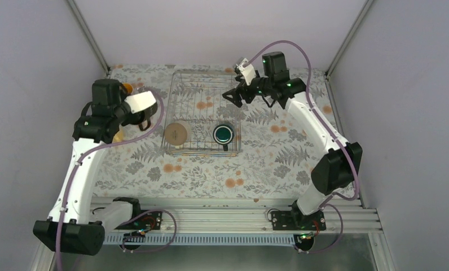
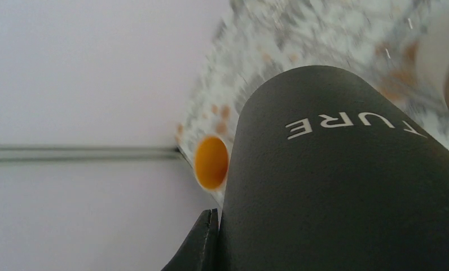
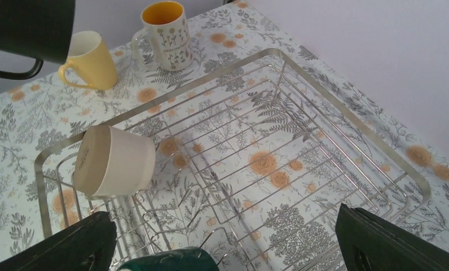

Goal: Unload the cups from the dish rack

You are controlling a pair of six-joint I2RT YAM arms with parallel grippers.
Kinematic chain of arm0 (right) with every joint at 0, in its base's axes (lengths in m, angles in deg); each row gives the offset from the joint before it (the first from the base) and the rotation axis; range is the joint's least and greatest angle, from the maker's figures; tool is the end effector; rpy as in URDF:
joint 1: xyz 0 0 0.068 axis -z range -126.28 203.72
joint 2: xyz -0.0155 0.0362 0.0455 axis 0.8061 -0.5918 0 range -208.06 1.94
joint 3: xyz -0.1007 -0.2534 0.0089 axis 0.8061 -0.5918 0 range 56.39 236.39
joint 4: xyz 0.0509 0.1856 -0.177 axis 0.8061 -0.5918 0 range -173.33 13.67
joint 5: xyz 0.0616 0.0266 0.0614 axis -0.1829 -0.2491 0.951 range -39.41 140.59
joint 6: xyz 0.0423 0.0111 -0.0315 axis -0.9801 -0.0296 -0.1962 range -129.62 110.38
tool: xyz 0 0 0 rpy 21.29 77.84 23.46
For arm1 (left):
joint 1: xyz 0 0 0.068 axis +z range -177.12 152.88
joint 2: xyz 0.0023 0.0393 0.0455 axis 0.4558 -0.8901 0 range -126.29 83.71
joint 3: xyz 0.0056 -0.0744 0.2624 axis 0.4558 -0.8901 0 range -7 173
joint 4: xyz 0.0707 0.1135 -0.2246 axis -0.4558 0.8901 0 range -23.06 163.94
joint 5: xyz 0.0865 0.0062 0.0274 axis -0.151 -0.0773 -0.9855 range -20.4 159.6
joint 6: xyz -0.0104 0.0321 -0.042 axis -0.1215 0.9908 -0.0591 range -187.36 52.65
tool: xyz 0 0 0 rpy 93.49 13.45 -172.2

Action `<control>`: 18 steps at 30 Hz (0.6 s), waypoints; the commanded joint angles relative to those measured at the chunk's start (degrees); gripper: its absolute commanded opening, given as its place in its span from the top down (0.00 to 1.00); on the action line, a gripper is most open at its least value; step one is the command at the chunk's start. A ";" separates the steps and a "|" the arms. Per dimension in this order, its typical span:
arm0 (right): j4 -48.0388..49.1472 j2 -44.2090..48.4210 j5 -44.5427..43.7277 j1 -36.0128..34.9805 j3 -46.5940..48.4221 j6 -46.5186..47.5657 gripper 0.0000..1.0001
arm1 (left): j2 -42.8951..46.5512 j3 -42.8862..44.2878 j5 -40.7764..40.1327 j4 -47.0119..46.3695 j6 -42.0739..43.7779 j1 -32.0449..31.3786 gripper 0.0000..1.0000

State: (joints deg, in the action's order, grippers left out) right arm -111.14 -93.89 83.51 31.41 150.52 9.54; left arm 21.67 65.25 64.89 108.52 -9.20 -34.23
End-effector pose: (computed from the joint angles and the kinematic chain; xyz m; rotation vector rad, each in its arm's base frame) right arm 0.3415 0.1610 0.3671 -1.0567 1.8905 0.6624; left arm 0.2188 -0.0243 0.3922 1.1321 1.8609 0.6077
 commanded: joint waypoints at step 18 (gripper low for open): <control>0.11 13.66 -5.56 -7.57 -10.26 3.97 0.00 | -6.84 -12.73 3.35 6.65 10.21 10.63 0.98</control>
State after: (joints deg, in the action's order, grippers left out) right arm -110.85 -82.31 79.38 25.55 141.51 12.01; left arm 17.43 52.75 68.56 119.69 1.05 -23.94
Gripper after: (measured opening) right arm 0.995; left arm 0.100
